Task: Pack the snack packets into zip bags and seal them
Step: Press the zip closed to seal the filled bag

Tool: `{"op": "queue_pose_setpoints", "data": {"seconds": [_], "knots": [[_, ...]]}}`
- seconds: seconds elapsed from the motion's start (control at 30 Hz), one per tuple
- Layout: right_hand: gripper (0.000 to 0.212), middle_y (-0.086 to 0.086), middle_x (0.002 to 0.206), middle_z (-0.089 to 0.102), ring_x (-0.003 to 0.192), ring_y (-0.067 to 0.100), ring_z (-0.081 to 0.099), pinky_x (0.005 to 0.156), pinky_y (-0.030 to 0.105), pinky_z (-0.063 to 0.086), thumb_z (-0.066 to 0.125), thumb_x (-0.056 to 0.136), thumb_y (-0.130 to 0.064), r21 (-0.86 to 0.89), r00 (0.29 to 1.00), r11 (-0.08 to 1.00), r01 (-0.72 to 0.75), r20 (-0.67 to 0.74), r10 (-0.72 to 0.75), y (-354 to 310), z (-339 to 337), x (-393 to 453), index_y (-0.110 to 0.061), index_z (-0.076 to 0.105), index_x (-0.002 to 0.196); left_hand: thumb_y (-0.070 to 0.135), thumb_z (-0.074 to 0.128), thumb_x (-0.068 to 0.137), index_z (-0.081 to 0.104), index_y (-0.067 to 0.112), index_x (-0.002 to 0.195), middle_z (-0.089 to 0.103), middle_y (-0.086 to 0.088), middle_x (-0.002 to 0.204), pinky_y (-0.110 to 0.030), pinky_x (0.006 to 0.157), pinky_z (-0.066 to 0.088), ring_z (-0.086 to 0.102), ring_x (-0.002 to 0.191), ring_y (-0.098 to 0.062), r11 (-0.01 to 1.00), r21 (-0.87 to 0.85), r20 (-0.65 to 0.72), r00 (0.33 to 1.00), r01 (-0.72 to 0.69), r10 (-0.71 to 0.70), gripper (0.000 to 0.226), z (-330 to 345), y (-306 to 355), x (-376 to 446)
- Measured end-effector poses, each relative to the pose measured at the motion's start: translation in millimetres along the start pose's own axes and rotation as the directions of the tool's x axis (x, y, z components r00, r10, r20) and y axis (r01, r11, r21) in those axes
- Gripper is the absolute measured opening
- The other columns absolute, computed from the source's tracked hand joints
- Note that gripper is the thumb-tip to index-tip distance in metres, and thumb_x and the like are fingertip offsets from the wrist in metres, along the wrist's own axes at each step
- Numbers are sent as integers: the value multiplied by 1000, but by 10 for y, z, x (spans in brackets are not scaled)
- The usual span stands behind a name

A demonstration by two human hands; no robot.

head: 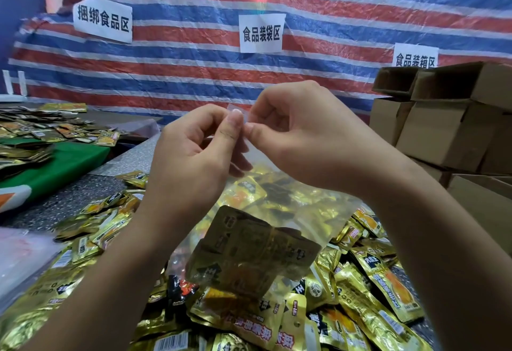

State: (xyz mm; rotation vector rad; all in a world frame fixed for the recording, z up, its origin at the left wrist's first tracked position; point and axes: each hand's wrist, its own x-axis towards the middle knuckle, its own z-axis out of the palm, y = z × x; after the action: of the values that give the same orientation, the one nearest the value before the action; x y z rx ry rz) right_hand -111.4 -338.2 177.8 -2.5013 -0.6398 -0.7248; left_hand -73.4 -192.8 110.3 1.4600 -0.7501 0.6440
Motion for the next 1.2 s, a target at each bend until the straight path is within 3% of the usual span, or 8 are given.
{"op": "queue_pose_setpoints", "data": {"seconds": [0.13,0.3,0.97,1.2], "knots": [[14,-6,72,67,66,7,62,62,33,54,65,93,-25,42,1000,999,-23,-11,23,-8,14,10,-20,67,80,23,50,102,65,12,87,65,-10,71,-26,53,54,66,58,-17,999,28,4,1000,-30,30,24,18,0,-11],[14,-6,73,67,68,9,63,66,37,57,65,94,-23,63,999,997,-47,-1,47,2,-7,0,-21,67,80,28,46,103,63,12,87,64,-9,72,-28,52,55,66,57,-15,997,52,-5,999,-53,54,28,25,16,-11],[17,-9,71,60,63,7,52,55,22,35,62,97,-27,-29,999,999,-34,-2,34,-48,44,-65,-23,64,81,23,49,103,59,23,84,64,2,66,-30,52,51,63,57,-14,960,219,-56,980,-175,192,22,31,3,-44],[18,-8,71,62,65,7,57,57,23,41,62,97,-25,14,999,999,-39,-12,39,-28,34,-38,-22,64,80,38,44,102,60,21,87,65,0,71,-28,51,51,65,58,-14,991,115,-7,997,-71,72,27,29,-7,-24]]}}
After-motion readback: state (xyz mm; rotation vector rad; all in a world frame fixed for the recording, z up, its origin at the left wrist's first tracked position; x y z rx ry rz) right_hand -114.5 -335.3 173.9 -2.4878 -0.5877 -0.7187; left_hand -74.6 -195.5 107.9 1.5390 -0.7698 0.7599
